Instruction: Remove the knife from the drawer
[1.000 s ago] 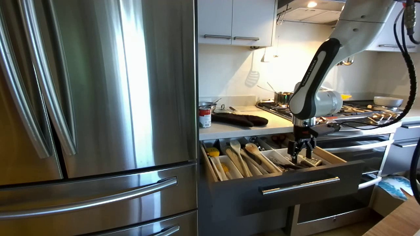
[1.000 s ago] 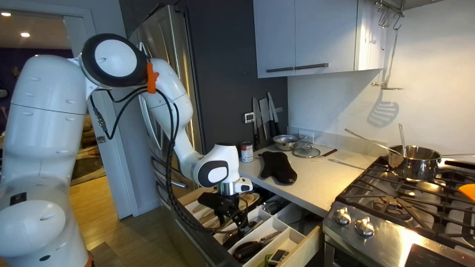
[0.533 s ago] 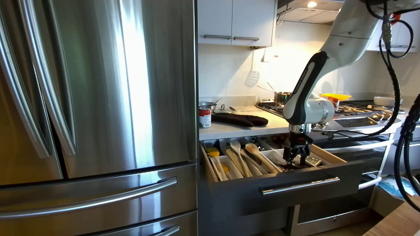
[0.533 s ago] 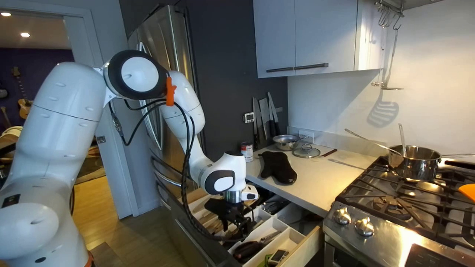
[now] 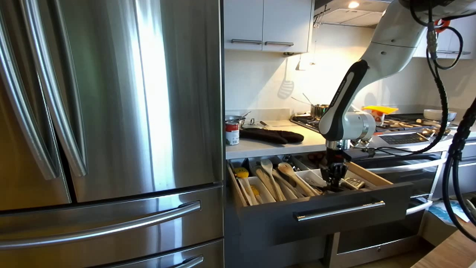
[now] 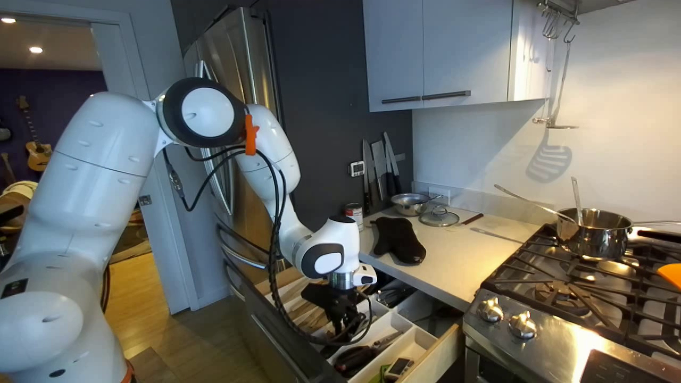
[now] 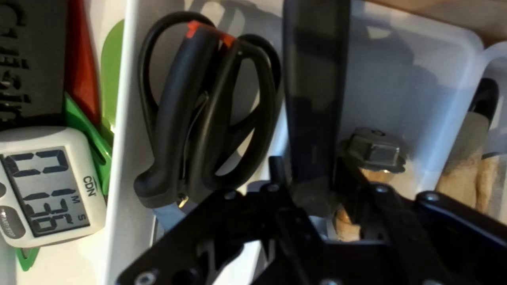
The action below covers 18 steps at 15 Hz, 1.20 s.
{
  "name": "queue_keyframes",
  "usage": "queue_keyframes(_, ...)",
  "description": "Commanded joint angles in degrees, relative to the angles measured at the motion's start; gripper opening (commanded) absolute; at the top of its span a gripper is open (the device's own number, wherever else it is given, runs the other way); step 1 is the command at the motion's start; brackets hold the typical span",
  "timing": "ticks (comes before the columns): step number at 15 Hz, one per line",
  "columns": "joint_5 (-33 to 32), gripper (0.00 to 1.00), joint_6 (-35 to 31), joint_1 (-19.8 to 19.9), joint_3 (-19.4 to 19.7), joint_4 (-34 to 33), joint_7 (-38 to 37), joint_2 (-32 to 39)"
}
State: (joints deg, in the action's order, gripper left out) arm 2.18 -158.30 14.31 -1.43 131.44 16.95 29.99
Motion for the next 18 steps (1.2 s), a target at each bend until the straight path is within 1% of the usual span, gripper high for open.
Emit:
queue_keyframes(1, -1.18, 0.07, 1.98, -1.33, 1.59, -0.4, -1.52, -0.17)
queue_keyframes(4, -1.75, 0.07, 2.54, -2.15, 2.28, -0.46, -2.0, -0.21)
queue_keyframes(7, -2.01, 0.07, 5.61, -3.74, 3.5, 0.53, -3.97, -3.26)
queue_keyframes(10, -1.03, 0.07, 10.7, -3.66, 2.87, 1.24, -4.08, -7.49)
queue_keyframes(14, -2.74, 0.07, 20.91, -5.24, 4.61, 1.42, -6.55, -13.54)
queue_keyframes(18, -1.07, 0.07, 26.15, -4.93, 5.09, 1.53, -6.17, -20.5)
